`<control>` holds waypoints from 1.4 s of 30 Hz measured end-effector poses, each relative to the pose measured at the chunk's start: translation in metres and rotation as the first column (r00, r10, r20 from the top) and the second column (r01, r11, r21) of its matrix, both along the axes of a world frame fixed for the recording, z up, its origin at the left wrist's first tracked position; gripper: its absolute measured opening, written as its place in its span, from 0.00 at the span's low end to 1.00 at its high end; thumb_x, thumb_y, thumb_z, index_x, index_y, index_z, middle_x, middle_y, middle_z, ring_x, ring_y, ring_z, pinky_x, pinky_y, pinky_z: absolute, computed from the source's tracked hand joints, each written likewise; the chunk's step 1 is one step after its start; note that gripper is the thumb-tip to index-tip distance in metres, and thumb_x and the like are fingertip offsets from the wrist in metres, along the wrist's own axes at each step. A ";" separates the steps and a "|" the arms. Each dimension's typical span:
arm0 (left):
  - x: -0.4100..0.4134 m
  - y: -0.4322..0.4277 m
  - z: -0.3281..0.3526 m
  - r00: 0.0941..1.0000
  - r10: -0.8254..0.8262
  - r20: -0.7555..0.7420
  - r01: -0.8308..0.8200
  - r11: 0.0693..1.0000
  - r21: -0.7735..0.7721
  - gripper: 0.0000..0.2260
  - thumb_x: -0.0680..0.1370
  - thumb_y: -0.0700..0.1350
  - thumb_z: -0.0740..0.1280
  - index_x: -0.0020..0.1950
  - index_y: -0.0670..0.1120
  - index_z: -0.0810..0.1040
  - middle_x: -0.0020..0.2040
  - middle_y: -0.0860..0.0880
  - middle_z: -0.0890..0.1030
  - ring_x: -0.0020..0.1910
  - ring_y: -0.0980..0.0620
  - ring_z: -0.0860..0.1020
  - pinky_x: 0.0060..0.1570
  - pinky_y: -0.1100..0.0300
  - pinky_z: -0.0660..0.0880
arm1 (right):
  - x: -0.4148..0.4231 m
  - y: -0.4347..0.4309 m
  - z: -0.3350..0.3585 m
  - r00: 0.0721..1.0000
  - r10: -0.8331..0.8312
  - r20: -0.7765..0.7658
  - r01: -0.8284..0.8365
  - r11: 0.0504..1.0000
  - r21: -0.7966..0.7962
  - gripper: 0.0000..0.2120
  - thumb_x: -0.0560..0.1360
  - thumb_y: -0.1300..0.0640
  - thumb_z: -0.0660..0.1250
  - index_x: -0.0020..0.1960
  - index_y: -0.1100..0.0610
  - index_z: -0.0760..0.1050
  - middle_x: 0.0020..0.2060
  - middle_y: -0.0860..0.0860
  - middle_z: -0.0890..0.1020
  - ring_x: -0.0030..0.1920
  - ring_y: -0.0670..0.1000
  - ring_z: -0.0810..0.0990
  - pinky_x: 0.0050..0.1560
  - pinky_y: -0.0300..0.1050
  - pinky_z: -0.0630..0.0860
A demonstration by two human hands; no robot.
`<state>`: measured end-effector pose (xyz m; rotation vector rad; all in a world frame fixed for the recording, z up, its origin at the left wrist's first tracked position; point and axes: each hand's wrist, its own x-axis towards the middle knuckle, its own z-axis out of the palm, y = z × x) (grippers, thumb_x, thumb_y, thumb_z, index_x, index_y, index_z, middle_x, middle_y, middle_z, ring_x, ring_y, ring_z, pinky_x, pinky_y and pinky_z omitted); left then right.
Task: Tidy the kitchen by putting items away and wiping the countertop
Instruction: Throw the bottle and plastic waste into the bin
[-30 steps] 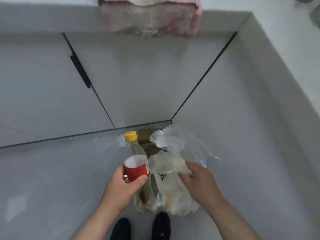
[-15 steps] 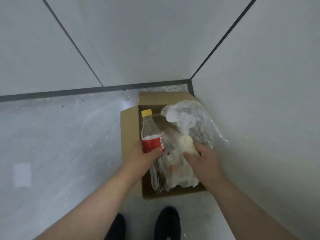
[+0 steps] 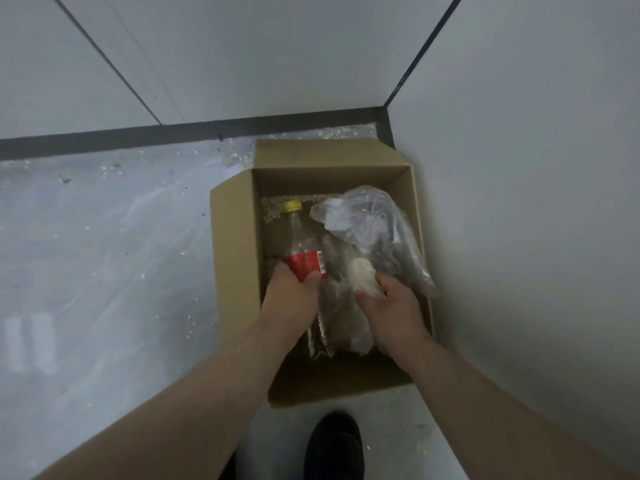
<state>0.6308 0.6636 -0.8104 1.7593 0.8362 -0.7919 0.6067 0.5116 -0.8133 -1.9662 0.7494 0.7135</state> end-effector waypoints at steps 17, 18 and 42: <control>-0.002 -0.011 -0.030 0.999 -0.030 -0.018 0.032 0.992 0.124 0.29 0.81 0.43 0.63 0.78 0.42 0.52 0.73 0.41 0.66 0.71 0.41 0.67 0.69 0.48 0.66 | -0.016 0.000 0.007 0.949 0.267 0.166 -0.238 0.955 -0.176 0.32 0.74 0.54 0.74 0.74 0.47 0.67 0.64 0.37 0.70 0.62 0.34 0.67 0.57 0.20 0.66; -0.003 -0.011 -0.030 1.000 -0.027 -0.007 0.027 0.992 0.122 0.30 0.80 0.45 0.64 0.77 0.42 0.53 0.73 0.41 0.66 0.71 0.41 0.68 0.69 0.47 0.67 | -0.016 0.001 0.011 0.944 0.272 0.187 -0.237 0.953 -0.191 0.31 0.74 0.56 0.74 0.74 0.49 0.67 0.61 0.37 0.69 0.59 0.31 0.64 0.51 0.15 0.62; 0.026 0.133 0.306 0.519 -0.847 0.113 0.740 0.511 0.438 0.21 0.80 0.55 0.61 0.72 0.52 0.69 0.71 0.54 0.72 0.69 0.53 0.70 0.68 0.56 0.67 | 0.009 0.045 0.292 0.932 0.353 0.077 -0.340 0.929 -0.149 0.20 0.78 0.51 0.66 0.69 0.49 0.74 0.62 0.46 0.78 0.61 0.46 0.76 0.61 0.43 0.72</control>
